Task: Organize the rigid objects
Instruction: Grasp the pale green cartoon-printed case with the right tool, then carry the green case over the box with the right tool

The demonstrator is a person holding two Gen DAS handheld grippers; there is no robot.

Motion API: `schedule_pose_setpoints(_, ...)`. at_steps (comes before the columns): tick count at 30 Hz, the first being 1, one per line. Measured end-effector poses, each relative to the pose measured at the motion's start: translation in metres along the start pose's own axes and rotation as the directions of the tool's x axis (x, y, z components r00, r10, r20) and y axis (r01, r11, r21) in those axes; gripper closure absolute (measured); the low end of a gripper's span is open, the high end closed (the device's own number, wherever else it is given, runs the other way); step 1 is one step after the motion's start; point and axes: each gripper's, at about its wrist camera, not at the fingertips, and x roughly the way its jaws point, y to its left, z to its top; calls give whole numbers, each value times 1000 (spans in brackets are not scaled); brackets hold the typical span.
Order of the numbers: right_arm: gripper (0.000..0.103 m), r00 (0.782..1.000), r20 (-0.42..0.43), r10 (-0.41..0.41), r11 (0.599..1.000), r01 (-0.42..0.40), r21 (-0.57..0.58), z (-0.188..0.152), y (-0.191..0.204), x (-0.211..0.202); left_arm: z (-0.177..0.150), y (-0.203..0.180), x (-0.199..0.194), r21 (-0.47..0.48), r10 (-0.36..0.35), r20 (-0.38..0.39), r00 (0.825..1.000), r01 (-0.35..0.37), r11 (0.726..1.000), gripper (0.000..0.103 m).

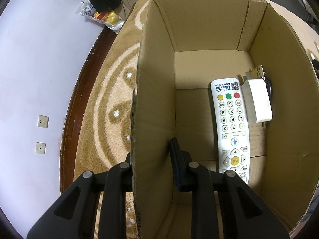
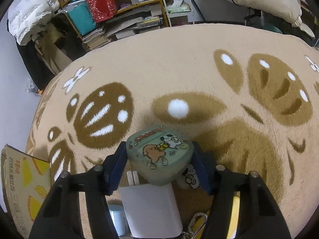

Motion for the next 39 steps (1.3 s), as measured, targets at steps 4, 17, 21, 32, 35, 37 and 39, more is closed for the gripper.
schedule_pose_setpoints(4, 37, 1000, 14, 0, 1000, 0, -14, -2, 3, -6, -1, 0, 0, 4, 4, 1, 1000, -4, 1000, 80)
schedule_pose_setpoints(17, 37, 978, 135, 159, 978, -136, -161, -3, 56, -69, -3, -3, 1, 5, 10, 1, 1000, -10, 1000, 80)
schedule_pose_setpoints(21, 37, 963, 154, 223, 960, -190, -205, -5, 74, -87, -4, -4, 1, 6, 12, 2, 1000, -12, 1000, 80)
schedule_pose_setpoints(32, 37, 909, 195, 368, 875, -267, -405, -31, 142, -136, -4, -4, -1, 8, 14, 1, 1000, -14, 1000, 80)
schedule_pose_setpoints(35, 37, 893, 189, 409, 844, -292, -451, -41, 158, -144, -4, -4, 0, 7, 14, 1, 1000, -14, 1000, 80)
schedule_pose_setpoints(37, 37, 882, 179, 436, 824, -312, -472, -47, 166, -148, -4, -4, 0, 6, 12, 1, 1000, -12, 1000, 80)
schedule_pose_setpoints(39, 37, 871, 164, 463, 801, -333, -498, -54, 176, -151, -4, -3, 0, 0, 4, -1, 1000, -4, 1000, 80)
